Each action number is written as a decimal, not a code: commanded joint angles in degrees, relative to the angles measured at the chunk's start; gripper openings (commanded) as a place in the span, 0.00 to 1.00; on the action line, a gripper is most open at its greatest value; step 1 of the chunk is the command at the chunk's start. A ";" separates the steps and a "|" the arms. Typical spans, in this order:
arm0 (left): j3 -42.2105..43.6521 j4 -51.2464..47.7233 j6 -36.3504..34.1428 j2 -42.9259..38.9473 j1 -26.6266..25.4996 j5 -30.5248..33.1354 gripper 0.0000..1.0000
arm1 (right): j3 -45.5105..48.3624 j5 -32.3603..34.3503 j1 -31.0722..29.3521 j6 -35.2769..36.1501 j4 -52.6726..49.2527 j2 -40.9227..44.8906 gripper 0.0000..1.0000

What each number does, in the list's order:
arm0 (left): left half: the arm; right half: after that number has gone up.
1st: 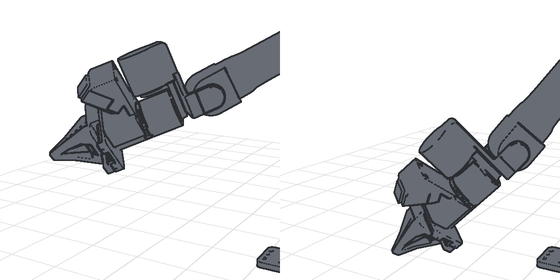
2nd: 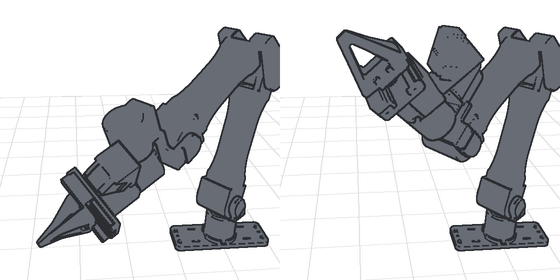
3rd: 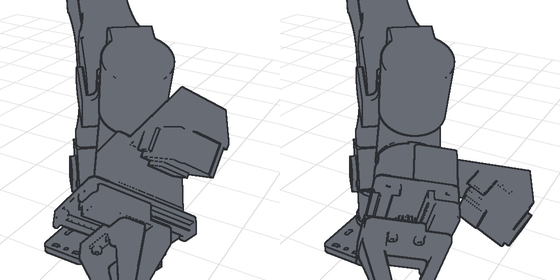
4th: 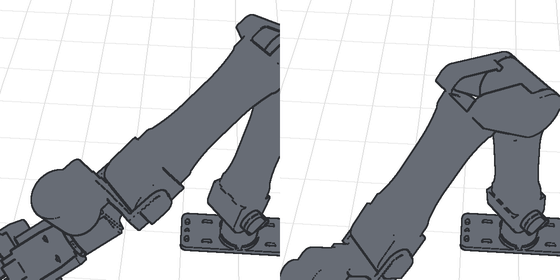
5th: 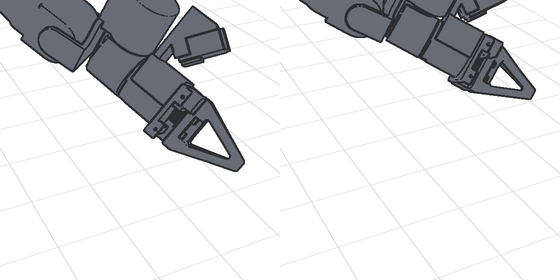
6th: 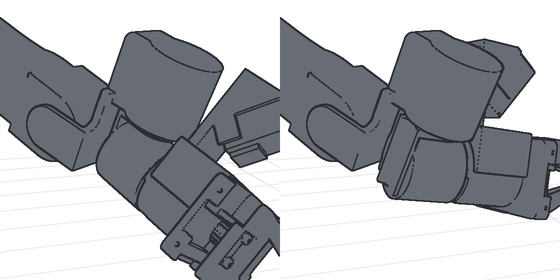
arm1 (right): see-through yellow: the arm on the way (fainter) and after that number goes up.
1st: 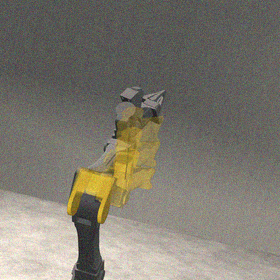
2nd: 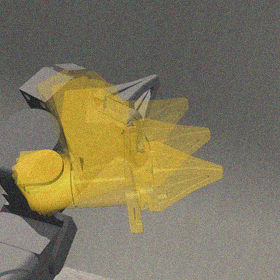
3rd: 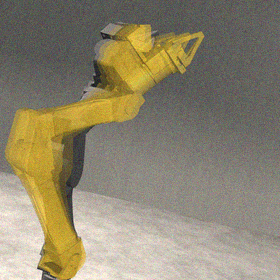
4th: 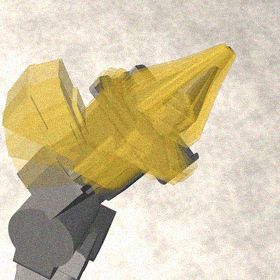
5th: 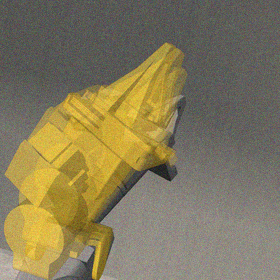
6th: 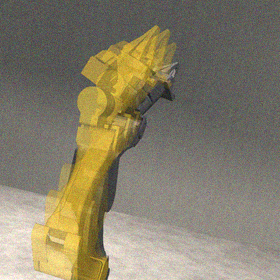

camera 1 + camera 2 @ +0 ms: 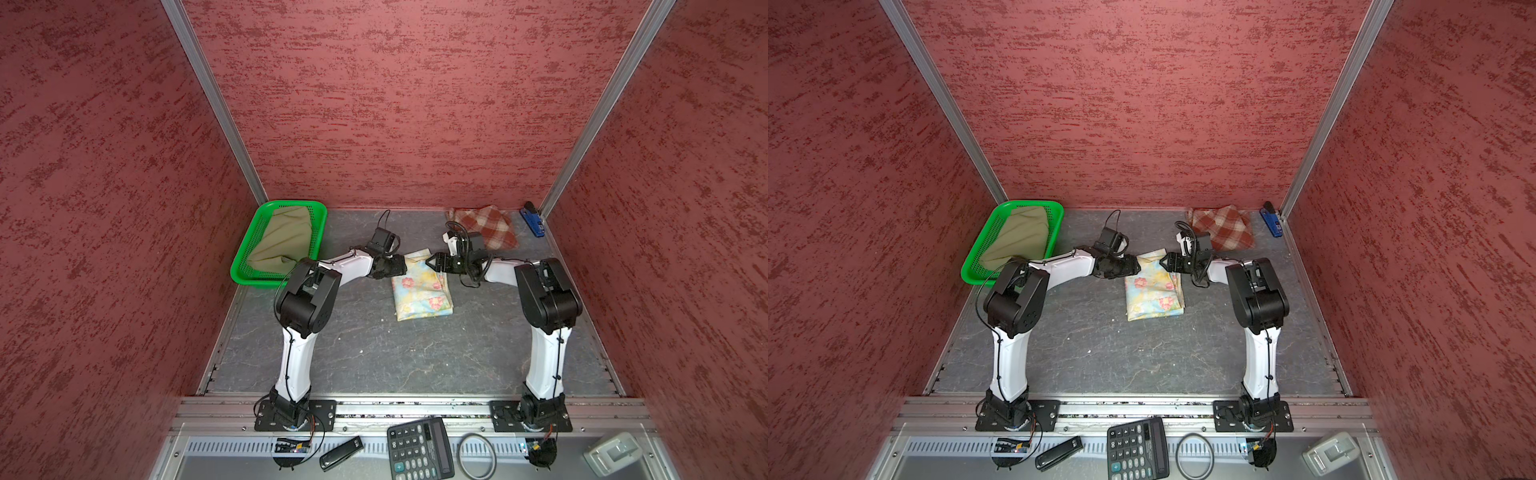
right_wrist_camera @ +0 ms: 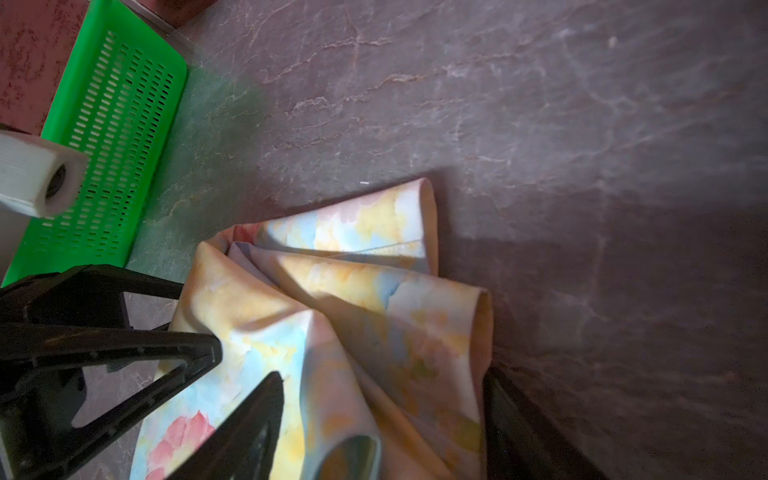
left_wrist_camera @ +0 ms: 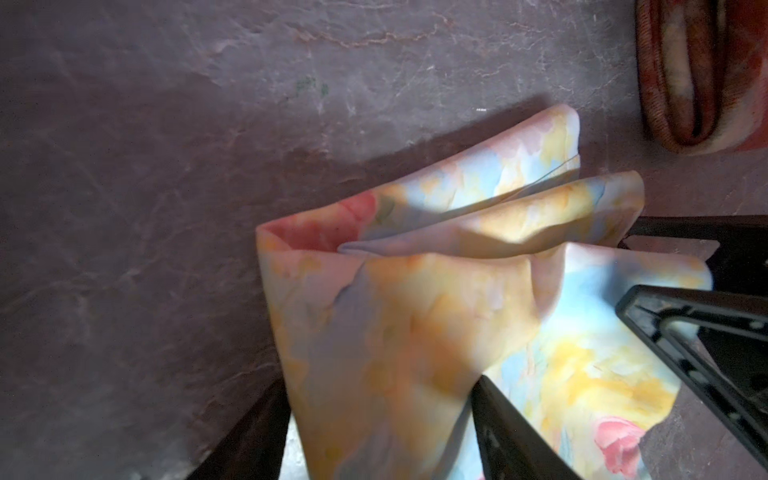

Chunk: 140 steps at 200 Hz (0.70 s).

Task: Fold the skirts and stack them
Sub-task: 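Carry the folded floral skirt with the right gripper onto the plaid skirt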

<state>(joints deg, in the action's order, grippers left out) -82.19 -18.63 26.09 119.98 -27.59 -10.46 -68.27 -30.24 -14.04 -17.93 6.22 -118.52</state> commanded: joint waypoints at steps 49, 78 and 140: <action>-2.35 -1.21 -0.12 3.23 0.20 -1.59 0.69 | 0.96 1.11 -2.21 1.06 -9.51 -4.45 0.52; -2.71 -0.79 0.28 3.63 0.08 -2.45 0.69 | 0.18 3.07 -2.83 1.02 -10.00 -4.53 0.26; -2.18 0.29 0.94 -0.80 0.48 -5.02 0.71 | 1.65 5.32 -3.18 -3.05 -2.28 1.74 0.00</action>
<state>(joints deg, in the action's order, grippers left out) -84.88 -18.57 26.26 121.91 -27.27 -12.69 -68.62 -28.62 -16.43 -19.22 4.93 -119.66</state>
